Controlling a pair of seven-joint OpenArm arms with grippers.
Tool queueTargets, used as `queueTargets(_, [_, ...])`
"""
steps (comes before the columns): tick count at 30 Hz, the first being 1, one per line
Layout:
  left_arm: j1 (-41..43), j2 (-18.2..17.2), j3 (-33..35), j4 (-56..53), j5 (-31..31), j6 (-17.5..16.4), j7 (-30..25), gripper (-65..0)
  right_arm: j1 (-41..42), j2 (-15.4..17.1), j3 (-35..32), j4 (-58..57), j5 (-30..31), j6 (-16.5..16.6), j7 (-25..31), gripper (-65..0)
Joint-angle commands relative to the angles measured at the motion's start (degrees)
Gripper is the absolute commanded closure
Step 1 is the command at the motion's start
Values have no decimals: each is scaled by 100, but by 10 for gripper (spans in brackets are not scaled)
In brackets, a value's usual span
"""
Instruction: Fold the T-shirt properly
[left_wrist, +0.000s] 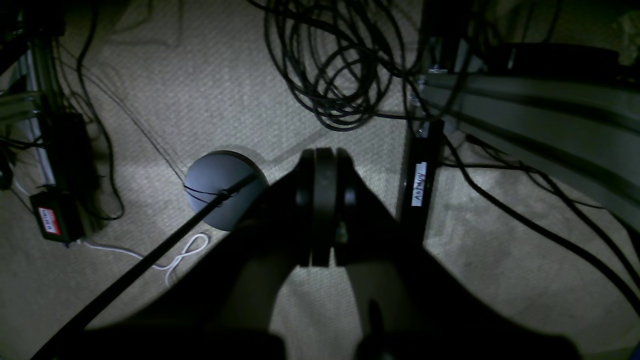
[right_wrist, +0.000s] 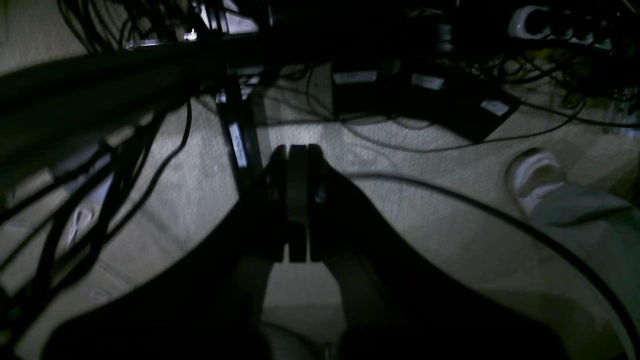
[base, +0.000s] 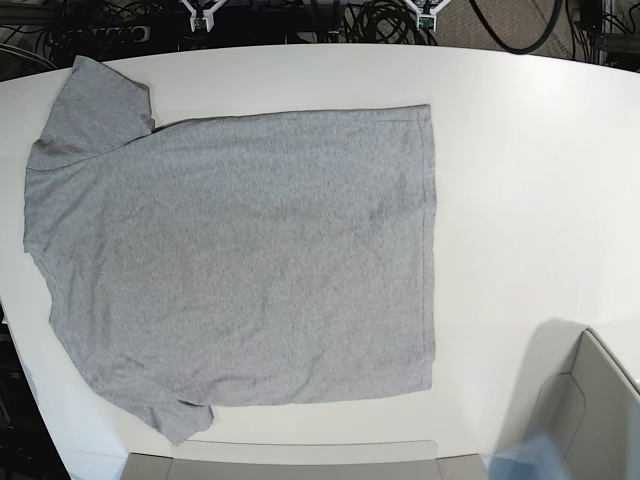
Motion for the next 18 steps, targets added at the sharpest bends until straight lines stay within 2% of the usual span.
queueTargets(1, [23, -65, -19, 19, -8, 16, -102, -1, -179, 167, -26, 62, -28, -36, 3, -3])
queueTargets(4, [181, -74, -19, 239, -17, 16, -67, -1, -575, 334, -404, 493, -1, -36, 3, -4])
queueTargets(8, [867, -57, -19, 1162, -17, 16, 153, -1, -1269, 528, -773, 1425, 8, -45, 3, -3])
queueTargets(12, [1631, -13, -27, 2472, -17, 16, 654, -1, -1981, 730, -808, 2568, 8, -53, 3, -3])
queueTargets(18, [2467, -39, -27, 4019, -17, 16, 750, -1, -2860, 1248, -747, 3966, 16, -89, -5, -3])
